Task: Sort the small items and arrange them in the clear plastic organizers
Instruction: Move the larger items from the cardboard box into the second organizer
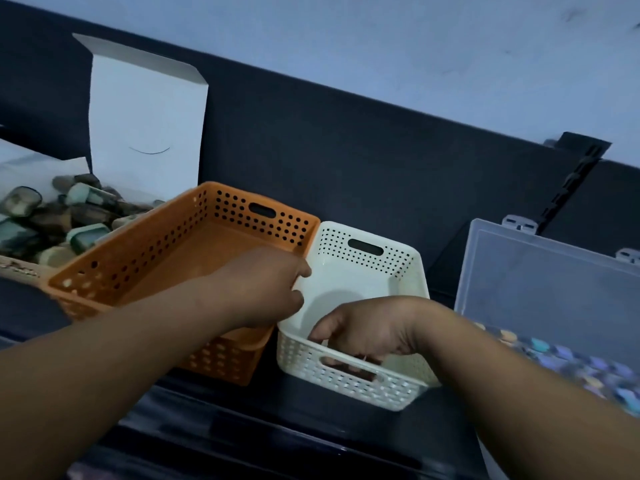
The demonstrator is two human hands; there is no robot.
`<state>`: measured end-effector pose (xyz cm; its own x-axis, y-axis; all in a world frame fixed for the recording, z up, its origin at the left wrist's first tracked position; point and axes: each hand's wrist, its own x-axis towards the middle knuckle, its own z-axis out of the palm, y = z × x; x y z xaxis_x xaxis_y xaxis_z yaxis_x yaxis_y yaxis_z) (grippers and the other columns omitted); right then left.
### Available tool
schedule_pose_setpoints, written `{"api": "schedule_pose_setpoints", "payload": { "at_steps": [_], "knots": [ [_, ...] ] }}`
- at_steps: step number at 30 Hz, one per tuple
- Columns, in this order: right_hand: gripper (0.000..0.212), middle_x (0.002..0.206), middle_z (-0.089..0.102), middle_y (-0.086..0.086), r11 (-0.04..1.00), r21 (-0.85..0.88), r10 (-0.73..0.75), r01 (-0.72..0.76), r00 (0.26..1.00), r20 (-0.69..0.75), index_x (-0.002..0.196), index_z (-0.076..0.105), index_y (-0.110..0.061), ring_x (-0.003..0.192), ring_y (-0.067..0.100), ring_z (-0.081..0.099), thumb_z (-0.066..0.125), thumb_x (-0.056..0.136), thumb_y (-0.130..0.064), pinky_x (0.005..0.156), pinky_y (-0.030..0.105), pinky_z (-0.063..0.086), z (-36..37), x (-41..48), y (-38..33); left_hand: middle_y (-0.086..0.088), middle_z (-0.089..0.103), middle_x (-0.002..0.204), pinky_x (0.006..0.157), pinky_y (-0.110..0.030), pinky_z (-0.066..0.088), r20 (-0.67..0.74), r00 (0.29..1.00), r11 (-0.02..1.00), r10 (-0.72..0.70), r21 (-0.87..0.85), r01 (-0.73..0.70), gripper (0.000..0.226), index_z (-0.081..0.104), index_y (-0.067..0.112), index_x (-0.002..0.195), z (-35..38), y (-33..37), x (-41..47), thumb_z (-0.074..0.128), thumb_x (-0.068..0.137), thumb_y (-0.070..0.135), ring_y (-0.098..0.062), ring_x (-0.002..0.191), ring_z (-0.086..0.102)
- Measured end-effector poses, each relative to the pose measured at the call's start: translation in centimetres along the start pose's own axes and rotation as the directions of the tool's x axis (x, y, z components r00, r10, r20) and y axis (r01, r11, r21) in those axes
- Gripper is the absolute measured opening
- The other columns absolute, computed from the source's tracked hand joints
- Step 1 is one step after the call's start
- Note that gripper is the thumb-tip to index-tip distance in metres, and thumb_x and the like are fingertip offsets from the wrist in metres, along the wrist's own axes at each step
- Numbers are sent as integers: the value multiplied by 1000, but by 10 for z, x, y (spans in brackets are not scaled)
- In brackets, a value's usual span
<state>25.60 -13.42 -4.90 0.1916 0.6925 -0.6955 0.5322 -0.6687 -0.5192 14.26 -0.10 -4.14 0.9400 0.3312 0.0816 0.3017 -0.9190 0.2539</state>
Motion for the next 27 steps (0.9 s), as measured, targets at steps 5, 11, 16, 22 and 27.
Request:
{"api": "schedule_pose_setpoints", "payload": {
  "at_steps": [5,11,16,22,27],
  "knots": [
    [44,74,61,-1,999,42,15,-17,1000,26,95,66,-28,60,14,54,42,91,9,63,33,49,1,6,-6,8,55,135,88,-26,40,6,1000,998,20,-60,-20,49,49,31,137,0,-4,0,55,88,32,-13,118,52],
    [49,109,57,6,955,-153,200,-255,932,-302,135,47,-38,88,21,61,56,93,-14,75,31,58,-19,-4,7,9,50,138,85,-22,36,60,998,978,5,-210,7,49,44,34,139,-3,-10,-6,54,92,36,-11,121,48],
    [87,141,35,0,863,-378,215,-335,921,-324,147,29,-40,121,27,48,77,76,-26,94,38,52,-18,-11,14,11,41,145,88,-21,33,95,995,958,8,-285,19,50,38,34,143,-3,-8,-10,51,94,36,-11,128,41],
    [96,153,24,0,820,-501,179,-277,955,-235,152,16,-36,136,26,36,77,79,-34,106,35,41,-5,-18,16,9,40,147,100,-27,35,133,991,953,-8,-299,48,55,34,32,146,-5,-5,-11,52,94,37,-13,131,40],
    [56,149,41,-6,848,-486,14,-213,924,-381,144,41,-31,132,19,44,62,92,-32,106,32,38,-9,-39,9,6,52,136,97,-32,42,80,995,952,-53,-296,75,45,42,28,139,-10,5,-18,49,96,40,-14,119,50]
  ]
}}
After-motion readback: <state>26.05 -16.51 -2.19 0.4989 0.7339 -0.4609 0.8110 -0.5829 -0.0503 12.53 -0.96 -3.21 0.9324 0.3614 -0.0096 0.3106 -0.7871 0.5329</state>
